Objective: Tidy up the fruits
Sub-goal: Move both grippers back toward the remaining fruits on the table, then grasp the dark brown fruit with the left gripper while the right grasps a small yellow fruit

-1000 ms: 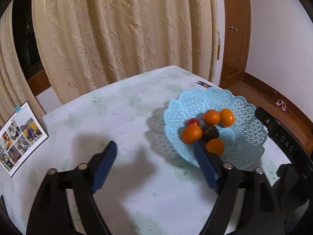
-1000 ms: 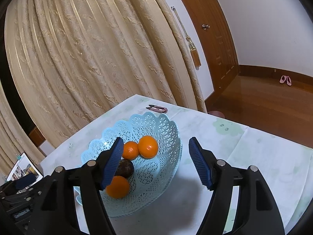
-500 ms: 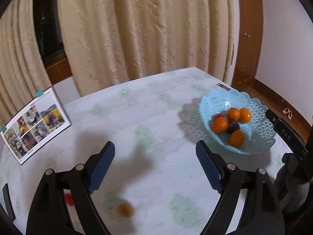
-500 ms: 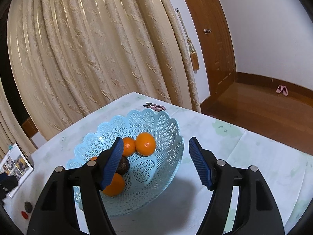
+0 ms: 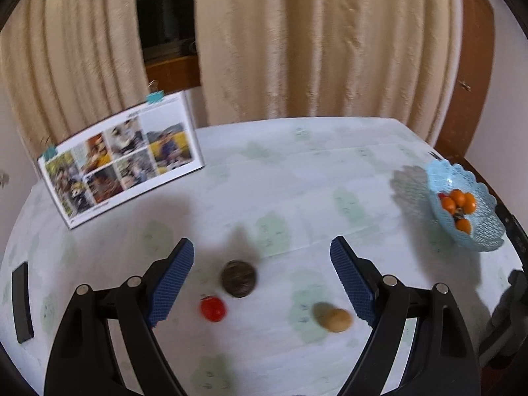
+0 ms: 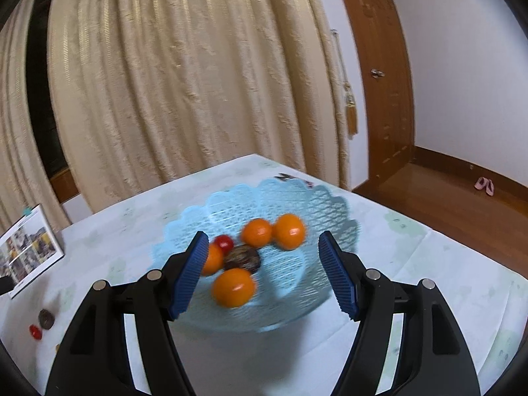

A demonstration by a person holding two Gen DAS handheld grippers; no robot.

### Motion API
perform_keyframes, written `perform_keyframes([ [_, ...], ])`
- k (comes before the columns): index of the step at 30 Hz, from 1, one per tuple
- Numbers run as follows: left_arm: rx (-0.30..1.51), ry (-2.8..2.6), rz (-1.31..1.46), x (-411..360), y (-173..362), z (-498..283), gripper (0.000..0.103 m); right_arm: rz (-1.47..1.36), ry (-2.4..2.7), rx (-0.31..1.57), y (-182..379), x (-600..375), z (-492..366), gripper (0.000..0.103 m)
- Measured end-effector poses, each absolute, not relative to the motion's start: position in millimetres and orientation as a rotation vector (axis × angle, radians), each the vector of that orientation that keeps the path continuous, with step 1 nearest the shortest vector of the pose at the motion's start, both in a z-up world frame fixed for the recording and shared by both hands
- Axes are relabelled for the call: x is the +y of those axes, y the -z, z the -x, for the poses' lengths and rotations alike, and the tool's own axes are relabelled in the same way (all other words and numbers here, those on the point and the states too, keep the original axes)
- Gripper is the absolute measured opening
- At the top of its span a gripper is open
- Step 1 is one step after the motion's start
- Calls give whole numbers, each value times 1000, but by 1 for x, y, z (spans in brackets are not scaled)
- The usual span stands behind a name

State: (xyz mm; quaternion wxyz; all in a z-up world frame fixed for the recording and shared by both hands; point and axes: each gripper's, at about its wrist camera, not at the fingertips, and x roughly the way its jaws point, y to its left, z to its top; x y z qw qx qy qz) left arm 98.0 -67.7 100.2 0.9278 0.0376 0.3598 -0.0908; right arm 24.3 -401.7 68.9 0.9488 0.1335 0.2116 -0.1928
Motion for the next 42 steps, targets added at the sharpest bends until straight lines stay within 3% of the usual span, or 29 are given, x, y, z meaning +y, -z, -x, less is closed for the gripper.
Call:
perform_keyframes([
  [11, 825, 161, -55, -41, -56, -123, 83, -251, 194, 491, -73, -345, -33, 71],
  [27, 909, 224, -39, -42, -13, -143, 41, -206, -125, 685, -47, -269, -50, 71],
  [42, 833, 232, 15, -32, -41, -126, 40, -171, -342, 841, -26, -212, -66, 71],
])
